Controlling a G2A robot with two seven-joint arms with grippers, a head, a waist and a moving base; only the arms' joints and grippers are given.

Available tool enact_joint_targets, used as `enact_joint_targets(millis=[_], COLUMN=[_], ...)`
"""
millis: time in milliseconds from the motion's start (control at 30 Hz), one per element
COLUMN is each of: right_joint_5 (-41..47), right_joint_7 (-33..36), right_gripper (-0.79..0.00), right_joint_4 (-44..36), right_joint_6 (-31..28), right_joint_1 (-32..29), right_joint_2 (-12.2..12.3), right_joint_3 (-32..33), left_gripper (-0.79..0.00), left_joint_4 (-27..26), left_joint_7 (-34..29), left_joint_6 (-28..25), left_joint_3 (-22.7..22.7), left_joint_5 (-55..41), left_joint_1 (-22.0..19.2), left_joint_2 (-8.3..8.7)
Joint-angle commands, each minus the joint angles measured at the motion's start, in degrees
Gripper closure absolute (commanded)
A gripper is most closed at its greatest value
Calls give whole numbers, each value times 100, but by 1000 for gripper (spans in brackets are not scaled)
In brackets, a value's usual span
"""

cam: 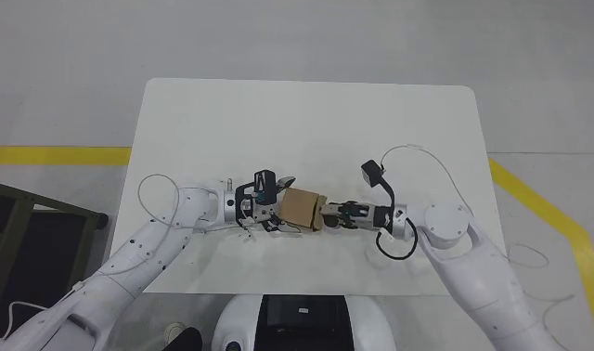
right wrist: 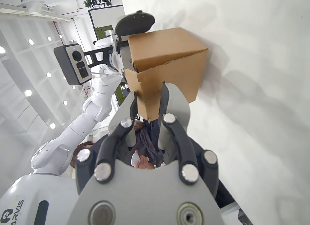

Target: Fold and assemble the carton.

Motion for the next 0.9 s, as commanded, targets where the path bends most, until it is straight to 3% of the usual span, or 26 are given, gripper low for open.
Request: enact_joint_targets(millis=[0, 867], right_joint_5=[-46, -647], right_joint_7=[12, -40], right_gripper=[-175, -154], right_joint_4=[-6, -174], right_joint_6=[31, 428], right_joint_1=[-12, 235], right_joint_2=[7, -1], right_joint_3=[4, -262], left_gripper=[-785, -785], left_joint_4=[0, 0], left_joint_7=[0, 0], left_joint_6=[0, 0], left_joint_3=[0, 0], left_joint_5=[0, 0], left_joint_1=[0, 0], left_joint_2=[0, 0])
